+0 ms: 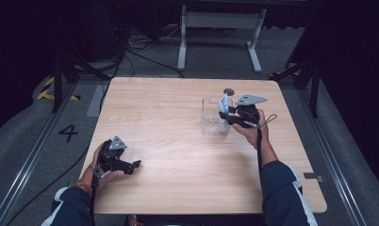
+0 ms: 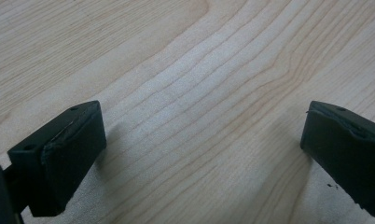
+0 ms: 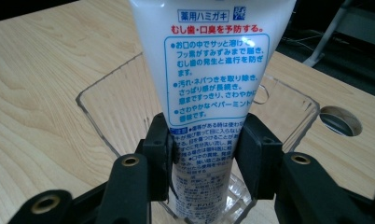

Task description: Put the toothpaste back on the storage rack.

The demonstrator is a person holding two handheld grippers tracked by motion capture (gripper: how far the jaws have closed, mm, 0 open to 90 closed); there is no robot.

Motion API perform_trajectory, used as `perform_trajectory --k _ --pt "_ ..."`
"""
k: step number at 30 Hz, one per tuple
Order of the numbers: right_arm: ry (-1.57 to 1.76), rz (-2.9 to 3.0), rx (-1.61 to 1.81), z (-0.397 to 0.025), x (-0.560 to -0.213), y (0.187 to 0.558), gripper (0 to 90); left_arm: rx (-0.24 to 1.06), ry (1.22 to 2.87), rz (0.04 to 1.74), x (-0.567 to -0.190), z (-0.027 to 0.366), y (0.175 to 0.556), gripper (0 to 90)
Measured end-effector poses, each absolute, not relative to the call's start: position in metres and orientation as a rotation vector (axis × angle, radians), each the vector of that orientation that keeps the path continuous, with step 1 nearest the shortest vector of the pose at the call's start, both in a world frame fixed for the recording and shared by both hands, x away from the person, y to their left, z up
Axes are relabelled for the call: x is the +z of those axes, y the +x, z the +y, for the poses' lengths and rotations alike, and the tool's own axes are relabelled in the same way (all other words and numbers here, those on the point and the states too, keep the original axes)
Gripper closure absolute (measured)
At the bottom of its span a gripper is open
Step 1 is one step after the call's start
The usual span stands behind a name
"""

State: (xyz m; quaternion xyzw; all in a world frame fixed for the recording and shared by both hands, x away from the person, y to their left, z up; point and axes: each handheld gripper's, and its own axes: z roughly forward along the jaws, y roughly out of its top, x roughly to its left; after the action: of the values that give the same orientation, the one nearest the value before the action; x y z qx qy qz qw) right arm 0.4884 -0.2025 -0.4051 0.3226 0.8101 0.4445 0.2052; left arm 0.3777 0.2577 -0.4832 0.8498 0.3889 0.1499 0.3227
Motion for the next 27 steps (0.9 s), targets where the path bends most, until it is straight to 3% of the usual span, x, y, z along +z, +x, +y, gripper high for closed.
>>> perform_trajectory --k 13,27 --pt "0.917 2.289 1.211 -0.1982 -0.4098 0.4887 51.4 0.394 2.231 1.021 -0.4832 0.2577 0.3777 0.6" --pt "0.931 2.269 1.198 -0.1965 -0.4017 0.4842 35.3 0.393 2.23 1.022 -0.4833 0.2576 0.3776 0.7"
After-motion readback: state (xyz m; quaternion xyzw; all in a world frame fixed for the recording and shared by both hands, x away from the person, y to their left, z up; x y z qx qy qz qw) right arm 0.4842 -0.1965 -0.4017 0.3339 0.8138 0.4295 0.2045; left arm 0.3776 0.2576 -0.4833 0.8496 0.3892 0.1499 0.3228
